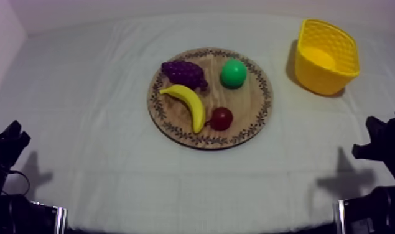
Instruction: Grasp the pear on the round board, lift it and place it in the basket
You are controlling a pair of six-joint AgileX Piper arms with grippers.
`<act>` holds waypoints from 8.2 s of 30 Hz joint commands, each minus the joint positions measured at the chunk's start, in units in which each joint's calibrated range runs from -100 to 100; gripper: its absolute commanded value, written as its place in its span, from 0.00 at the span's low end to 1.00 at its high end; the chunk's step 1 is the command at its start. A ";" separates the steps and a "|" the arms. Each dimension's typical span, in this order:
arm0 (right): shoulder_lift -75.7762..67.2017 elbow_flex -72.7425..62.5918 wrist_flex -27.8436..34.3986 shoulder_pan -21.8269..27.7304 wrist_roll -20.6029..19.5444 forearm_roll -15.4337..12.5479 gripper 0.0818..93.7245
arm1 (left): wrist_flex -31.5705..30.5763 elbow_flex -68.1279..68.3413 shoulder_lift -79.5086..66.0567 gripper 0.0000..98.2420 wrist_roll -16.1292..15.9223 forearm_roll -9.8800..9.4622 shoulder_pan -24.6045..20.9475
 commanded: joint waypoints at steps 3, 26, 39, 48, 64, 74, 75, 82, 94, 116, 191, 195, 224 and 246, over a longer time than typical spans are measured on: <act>-0.03 -0.96 3.54 -1.54 -2.60 -0.01 0.02 | 0.00 0.00 -0.04 0.00 0.01 0.01 -0.01; 14.44 -21.00 6.97 -5.31 -3.96 1.84 0.04 | 0.00 0.00 -0.04 0.00 0.01 0.01 -0.01; 52.73 -57.58 8.72 -15.20 -11.76 3.00 0.05 | 0.00 0.00 -0.04 0.00 0.01 0.01 -0.01; 75.71 -81.06 11.73 -19.72 -14.40 1.30 0.05 | 0.00 0.00 -0.04 0.00 0.01 0.01 -0.01; 104.07 -91.40 14.54 -23.18 -13.01 -1.78 0.05 | 0.00 0.00 -0.04 0.00 0.01 0.01 -0.01; 105.21 -84.93 13.66 -24.47 -11.46 -2.03 0.05 | 0.00 0.00 -0.04 0.00 0.01 0.01 -0.01; 105.22 -84.55 13.69 -24.62 -11.44 -1.88 0.05 | 0.00 0.00 -0.04 0.00 0.01 0.01 -0.01; 104.61 -82.65 13.77 -25.17 -12.55 -0.32 0.25 | 0.00 0.00 -0.04 0.00 0.01 0.01 -0.01; 101.76 -78.34 10.31 -25.41 -11.40 0.12 0.94 | 0.00 0.00 -0.04 0.00 0.00 0.01 -0.01; 116.12 -82.34 5.32 -25.52 -13.95 3.77 0.90 | 0.00 0.00 -0.04 0.00 0.01 0.01 -0.01; 87.15 -68.20 3.09 -5.23 -2.72 2.68 0.54 | 0.00 0.00 -0.04 0.00 0.01 0.01 -0.01; 92.88 -71.09 2.66 -4.28 -3.01 3.05 0.54 | 0.00 0.00 -0.04 0.00 0.00 0.01 -0.01; 114.67 -76.82 -1.47 -2.70 -7.10 6.86 0.71 | 0.00 0.00 -0.04 0.00 0.01 0.01 -0.01; 90.57 -58.53 -8.01 1.30 -0.46 -1.68 0.01 | 0.00 0.00 -0.04 0.00 0.01 0.01 -0.01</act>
